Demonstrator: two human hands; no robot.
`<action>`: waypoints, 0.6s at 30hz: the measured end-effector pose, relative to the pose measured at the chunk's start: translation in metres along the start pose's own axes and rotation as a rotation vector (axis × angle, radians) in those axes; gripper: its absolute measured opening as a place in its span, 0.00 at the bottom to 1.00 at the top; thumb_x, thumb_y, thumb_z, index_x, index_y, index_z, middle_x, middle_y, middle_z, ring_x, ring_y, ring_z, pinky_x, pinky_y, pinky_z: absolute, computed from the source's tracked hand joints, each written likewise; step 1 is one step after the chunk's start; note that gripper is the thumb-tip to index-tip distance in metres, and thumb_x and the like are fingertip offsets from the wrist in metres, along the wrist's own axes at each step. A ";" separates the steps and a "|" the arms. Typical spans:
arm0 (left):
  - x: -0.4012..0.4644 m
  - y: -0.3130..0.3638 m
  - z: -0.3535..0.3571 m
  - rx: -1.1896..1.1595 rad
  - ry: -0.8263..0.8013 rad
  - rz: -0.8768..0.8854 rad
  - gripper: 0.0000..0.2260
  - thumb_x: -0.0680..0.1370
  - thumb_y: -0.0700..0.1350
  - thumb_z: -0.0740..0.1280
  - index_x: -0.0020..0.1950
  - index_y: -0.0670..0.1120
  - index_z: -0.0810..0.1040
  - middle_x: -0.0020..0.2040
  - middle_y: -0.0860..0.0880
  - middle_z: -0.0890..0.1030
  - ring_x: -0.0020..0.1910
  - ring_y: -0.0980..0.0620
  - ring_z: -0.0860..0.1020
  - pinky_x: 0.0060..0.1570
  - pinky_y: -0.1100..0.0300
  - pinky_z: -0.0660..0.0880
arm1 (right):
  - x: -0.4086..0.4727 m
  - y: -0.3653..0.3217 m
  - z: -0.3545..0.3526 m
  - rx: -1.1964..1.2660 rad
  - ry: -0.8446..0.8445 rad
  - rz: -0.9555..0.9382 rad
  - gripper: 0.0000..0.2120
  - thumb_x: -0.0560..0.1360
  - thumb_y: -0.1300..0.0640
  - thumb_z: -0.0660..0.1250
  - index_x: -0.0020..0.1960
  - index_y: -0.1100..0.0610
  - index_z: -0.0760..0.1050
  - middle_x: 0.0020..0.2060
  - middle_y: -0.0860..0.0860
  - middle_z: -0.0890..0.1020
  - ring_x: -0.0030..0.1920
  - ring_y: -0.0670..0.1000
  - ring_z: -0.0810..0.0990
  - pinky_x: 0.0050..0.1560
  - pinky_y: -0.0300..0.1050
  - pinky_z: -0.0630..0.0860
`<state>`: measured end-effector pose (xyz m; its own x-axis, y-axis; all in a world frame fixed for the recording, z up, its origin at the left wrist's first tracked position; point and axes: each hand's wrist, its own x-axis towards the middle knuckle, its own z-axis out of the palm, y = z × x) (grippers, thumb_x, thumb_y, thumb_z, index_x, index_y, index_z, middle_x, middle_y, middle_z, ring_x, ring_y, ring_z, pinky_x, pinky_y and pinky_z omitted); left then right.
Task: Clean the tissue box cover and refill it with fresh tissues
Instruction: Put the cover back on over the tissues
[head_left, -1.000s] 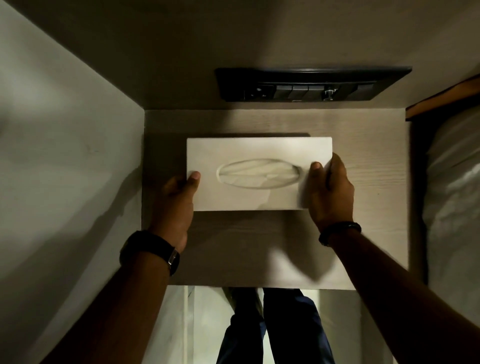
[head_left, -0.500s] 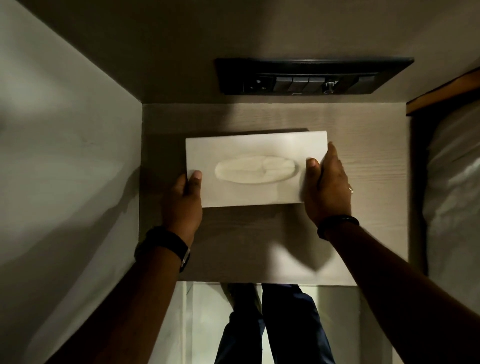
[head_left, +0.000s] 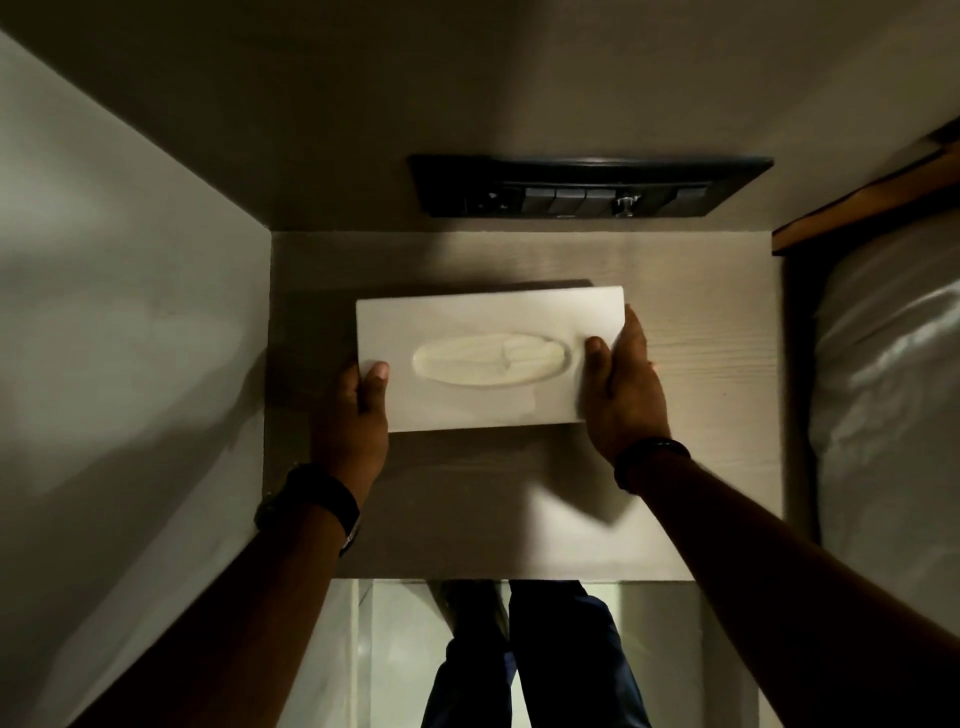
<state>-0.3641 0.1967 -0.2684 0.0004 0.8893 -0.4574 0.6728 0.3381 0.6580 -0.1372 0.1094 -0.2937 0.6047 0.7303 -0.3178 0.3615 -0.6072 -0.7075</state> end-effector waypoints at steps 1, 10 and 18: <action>0.000 0.000 0.000 -0.001 -0.012 -0.008 0.17 0.81 0.52 0.56 0.62 0.43 0.73 0.49 0.46 0.76 0.46 0.51 0.74 0.37 0.67 0.67 | 0.000 0.000 -0.001 0.004 -0.022 0.005 0.33 0.75 0.32 0.48 0.75 0.47 0.52 0.68 0.55 0.72 0.66 0.61 0.72 0.65 0.65 0.67; -0.001 0.001 0.004 -0.065 -0.013 -0.092 0.18 0.81 0.56 0.54 0.65 0.49 0.71 0.46 0.54 0.74 0.39 0.62 0.71 0.35 0.67 0.67 | -0.020 -0.038 -0.018 -0.254 0.040 -0.221 0.26 0.78 0.46 0.61 0.73 0.54 0.64 0.74 0.62 0.61 0.73 0.63 0.61 0.69 0.60 0.62; 0.001 0.002 0.001 -0.076 -0.034 -0.090 0.16 0.81 0.54 0.55 0.64 0.48 0.72 0.43 0.55 0.74 0.39 0.61 0.73 0.35 0.68 0.66 | -0.006 -0.052 0.001 -0.549 -0.135 -0.427 0.13 0.71 0.45 0.70 0.53 0.50 0.82 0.72 0.59 0.68 0.73 0.65 0.60 0.64 0.75 0.58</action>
<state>-0.3620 0.1982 -0.2680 -0.0315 0.8439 -0.5355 0.6130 0.4395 0.6565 -0.1603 0.1365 -0.2554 0.2504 0.9505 -0.1839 0.8743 -0.3036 -0.3787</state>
